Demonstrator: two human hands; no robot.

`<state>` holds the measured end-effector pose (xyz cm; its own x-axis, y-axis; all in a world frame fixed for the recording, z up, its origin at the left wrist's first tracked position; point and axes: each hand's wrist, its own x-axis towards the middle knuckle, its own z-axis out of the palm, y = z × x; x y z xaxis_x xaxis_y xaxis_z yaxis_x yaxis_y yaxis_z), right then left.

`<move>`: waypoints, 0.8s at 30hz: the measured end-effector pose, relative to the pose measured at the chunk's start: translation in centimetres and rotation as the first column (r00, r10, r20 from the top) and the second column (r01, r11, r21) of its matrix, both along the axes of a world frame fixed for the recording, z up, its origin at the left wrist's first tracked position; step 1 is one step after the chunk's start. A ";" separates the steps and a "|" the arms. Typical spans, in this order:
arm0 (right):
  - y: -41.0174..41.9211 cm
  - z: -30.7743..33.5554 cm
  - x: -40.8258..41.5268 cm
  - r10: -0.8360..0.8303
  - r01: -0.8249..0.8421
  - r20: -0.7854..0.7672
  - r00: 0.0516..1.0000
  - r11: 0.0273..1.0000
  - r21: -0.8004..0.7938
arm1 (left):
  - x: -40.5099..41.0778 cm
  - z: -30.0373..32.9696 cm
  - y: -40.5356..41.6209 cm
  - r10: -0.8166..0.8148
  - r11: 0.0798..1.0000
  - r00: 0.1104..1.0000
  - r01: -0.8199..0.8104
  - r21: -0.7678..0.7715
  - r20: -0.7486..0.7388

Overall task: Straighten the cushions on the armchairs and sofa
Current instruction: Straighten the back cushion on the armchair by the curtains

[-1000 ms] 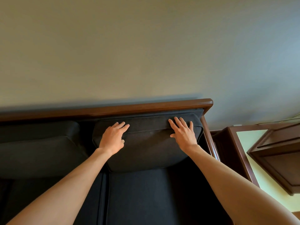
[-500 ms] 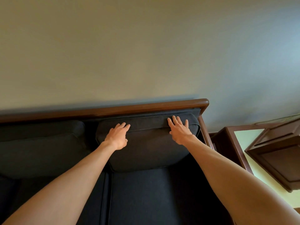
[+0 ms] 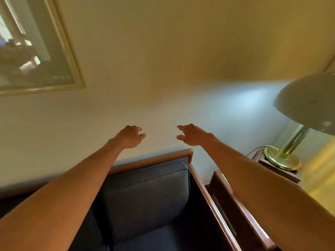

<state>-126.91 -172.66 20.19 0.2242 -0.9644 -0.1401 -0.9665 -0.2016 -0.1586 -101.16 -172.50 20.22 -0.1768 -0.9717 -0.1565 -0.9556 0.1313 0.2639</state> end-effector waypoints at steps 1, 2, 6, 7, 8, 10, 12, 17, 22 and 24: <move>1.1 3.2 -1.0 -0.022 0.022 0.007 1.000 0.999 -0.043 | -0.8 3.1 0.5 -0.026 0.998 1.000 0.026 -0.053 -0.001; 2.3 6.3 -2.2 -0.045 0.046 0.009 0.999 0.995 -0.090 | -1.8 6.1 1.2 -0.046 0.993 0.999 0.045 -0.109 -0.004; 8.3 17.3 -7.4 -0.142 0.143 0.026 0.990 0.954 -0.264 | -7.3 16.7 4.8 -0.133 0.952 0.991 0.125 -0.278 -0.010; 9.9 19.5 -8.6 -0.163 0.165 0.031 0.986 0.943 -0.291 | -8.9 18.9 5.7 -0.166 0.939 0.986 0.158 -0.305 -0.001; 11.7 21.5 -10.0 -0.193 0.195 0.037 0.980 0.928 -0.319 | -10.7 21.0 6.8 -0.204 0.923 0.979 0.195 -0.330 0.008; 15.7 25.0 -13.2 -0.272 0.268 0.043 0.961 0.887 -0.375 | -15.1 24.7 9.2 -0.280 0.890 0.960 0.268 -0.368 0.021; 19.8 27.5 -16.9 -0.351 0.330 0.028 0.936 0.845 -0.421 | -19.9 27.5 11.6 -0.358 0.853 0.933 0.342 -0.395 0.036; 30.6 30.6 -27.9 -0.526 0.464 0.005 0.851 0.747 -0.476 | -33.1 31.2 19.1 -0.552 0.733 0.832 0.510 -0.450 0.043; 43.3 31.2 -39.5 -0.703 0.612 -0.025 0.710 0.636 -0.470 | -46.8 32.3 27.4 -0.708 0.618 0.706 0.642 -0.453 0.036; 48.5 31.2 -43.8 -0.756 0.659 -0.036 0.654 0.593 -0.463 | -52.1 32.3 30.6 -0.759 0.570 0.650 0.687 -0.450 0.032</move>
